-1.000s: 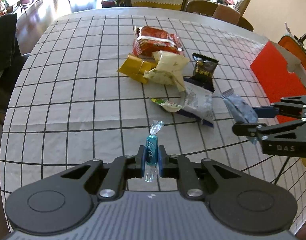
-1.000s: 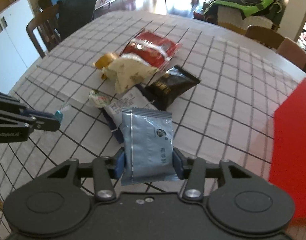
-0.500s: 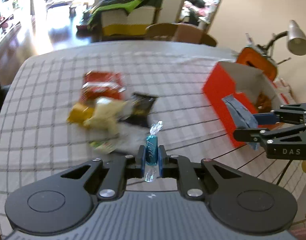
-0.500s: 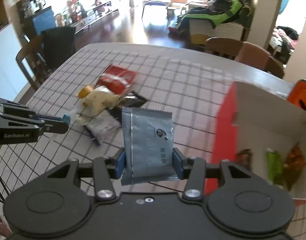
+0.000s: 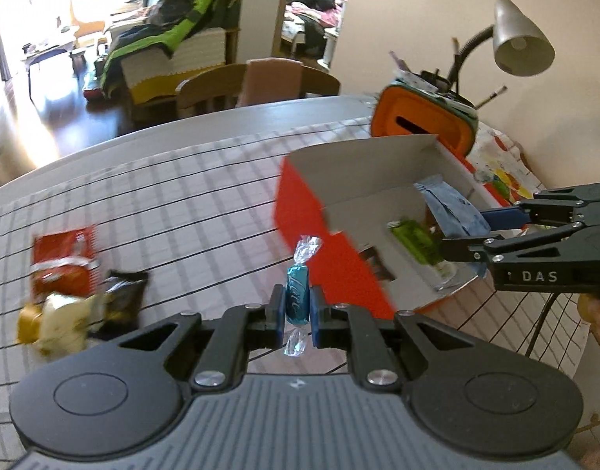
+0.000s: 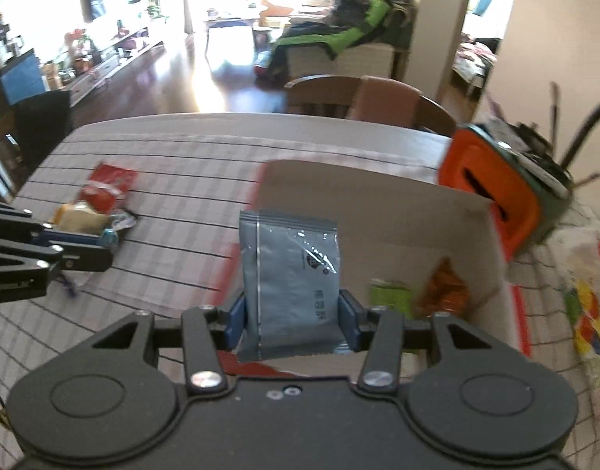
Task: Organize snacks
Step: 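Carry the teal candy and blue packet into the red box and open both grippers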
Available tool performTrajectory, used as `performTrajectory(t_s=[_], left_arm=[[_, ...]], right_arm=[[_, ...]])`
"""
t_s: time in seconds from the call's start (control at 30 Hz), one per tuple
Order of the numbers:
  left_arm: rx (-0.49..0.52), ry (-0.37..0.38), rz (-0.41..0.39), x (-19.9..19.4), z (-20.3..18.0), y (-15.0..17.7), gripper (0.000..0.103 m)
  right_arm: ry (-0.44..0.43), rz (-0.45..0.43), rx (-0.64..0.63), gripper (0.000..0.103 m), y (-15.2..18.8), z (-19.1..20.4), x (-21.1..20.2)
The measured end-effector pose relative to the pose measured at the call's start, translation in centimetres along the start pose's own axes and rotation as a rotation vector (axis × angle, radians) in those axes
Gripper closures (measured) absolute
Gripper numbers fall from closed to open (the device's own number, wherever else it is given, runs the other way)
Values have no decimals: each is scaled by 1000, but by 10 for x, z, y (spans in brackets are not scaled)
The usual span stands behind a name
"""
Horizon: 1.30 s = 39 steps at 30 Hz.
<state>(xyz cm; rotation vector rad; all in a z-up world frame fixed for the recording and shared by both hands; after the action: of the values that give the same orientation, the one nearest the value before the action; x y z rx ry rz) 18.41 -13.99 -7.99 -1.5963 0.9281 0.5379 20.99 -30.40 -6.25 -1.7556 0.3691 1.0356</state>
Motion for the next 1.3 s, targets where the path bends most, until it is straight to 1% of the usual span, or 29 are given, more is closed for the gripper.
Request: performTrajectory(t_s=[0.2,0.3,0.5,0.7,0.8,0.97,1.13,1.3], left_arm=[[58,-3,24,28,-48,-13,91],[86,-7,42,44,-69,-19,91],[137,-35,94,84,-101,-20,91],[174,-74,142,114,-115,-14,91],[183,-88,165,124,-117,-10,91],[203,-122,198,137,-118,-3,91],[206,-136,230,146,-116,3,91],[198,-132,234,149,-117,3,91]], right_arm=[[46,19,33,56,12,-52,13],[52,32,58,56,17,-77,20],[67,88,77,56,35,-108,38],[33,127,63,56,45,-111,61],[-1,148,46,56,48,-105,70],[-13,196,36,56,56,-99,84],[-22,208,25,56,61,-97,90],[-38,219,34,56,65,-98,92]])
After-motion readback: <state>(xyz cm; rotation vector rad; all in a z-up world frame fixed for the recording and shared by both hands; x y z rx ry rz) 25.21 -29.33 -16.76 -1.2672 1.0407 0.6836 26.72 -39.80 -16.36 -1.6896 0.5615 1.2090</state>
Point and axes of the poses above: each gripper's, at about its wrist camera, not at the fingertips, and x roughly the way its jaws point, z to its left, y to its underside, the point moved 5 cm from there along x, roughly the way its jaws point, and after that the axes turned 8 degrees about -x, right-handed, at the moved point
